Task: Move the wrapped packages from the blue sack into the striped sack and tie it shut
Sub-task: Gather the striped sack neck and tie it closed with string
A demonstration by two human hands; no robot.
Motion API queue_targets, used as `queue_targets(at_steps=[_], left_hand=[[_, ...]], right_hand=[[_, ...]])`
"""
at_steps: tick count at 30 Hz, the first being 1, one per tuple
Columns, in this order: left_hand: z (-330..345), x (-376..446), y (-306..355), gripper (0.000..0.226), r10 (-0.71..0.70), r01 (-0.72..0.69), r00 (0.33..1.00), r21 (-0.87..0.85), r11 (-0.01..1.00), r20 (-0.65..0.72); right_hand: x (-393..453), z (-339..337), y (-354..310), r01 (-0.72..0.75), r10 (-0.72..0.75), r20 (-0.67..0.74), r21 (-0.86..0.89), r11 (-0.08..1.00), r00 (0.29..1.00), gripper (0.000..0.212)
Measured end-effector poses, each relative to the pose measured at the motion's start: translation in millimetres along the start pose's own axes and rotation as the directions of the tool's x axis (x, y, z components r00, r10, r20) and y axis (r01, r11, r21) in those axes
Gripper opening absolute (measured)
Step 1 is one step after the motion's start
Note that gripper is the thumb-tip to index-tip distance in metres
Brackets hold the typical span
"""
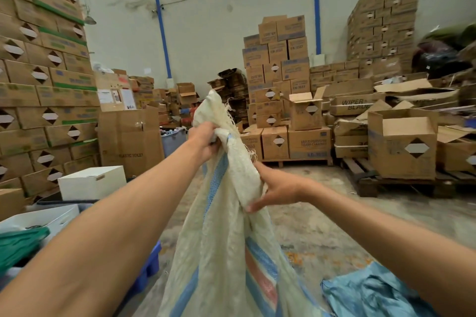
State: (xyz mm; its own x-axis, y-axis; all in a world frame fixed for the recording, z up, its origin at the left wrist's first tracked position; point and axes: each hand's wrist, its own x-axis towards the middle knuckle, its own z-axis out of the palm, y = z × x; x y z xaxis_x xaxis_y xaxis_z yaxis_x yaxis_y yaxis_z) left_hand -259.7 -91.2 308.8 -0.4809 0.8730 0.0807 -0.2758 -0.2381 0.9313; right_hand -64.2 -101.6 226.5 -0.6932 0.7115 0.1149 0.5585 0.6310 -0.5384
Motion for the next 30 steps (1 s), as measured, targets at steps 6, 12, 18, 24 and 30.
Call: queue_targets(at_steps=[6,12,18,24,30], left_hand=[[-11.4,-5.9,33.5,0.057,0.323,-0.336,0.938,0.559,0.758,0.127],[-27.5,0.6,56.6,0.037,0.35,-0.435,0.886,0.809,0.396,0.306],[-27.8,-20.4,48.1,0.044,-0.104,-0.432,0.864,0.831,0.352,0.493],[-20.5,-38.8,3.4,0.054,-0.214,-0.548,0.749,0.768,0.332,0.627],[-11.8,-32.0,-26.5,0.012,0.368,-0.59,0.799,0.74,0.324,0.476]], right_hand=[[-8.4,-5.9,20.9,-0.108,0.135,-0.255,0.118,0.987,0.957,0.014],[-17.1,-70.3,-9.1,-0.102,-0.031,-0.727,-0.138,0.985,0.686,0.015],[-2.6,-75.3,-24.5,-0.161,-0.257,-0.734,-0.446,0.88,0.629,0.026],[12.3,-61.8,-33.5,0.026,-0.075,-0.667,-0.083,0.996,0.741,0.034],[0.2,-68.7,-41.8,0.269,-0.174,-0.628,0.059,0.961,0.759,0.018]])
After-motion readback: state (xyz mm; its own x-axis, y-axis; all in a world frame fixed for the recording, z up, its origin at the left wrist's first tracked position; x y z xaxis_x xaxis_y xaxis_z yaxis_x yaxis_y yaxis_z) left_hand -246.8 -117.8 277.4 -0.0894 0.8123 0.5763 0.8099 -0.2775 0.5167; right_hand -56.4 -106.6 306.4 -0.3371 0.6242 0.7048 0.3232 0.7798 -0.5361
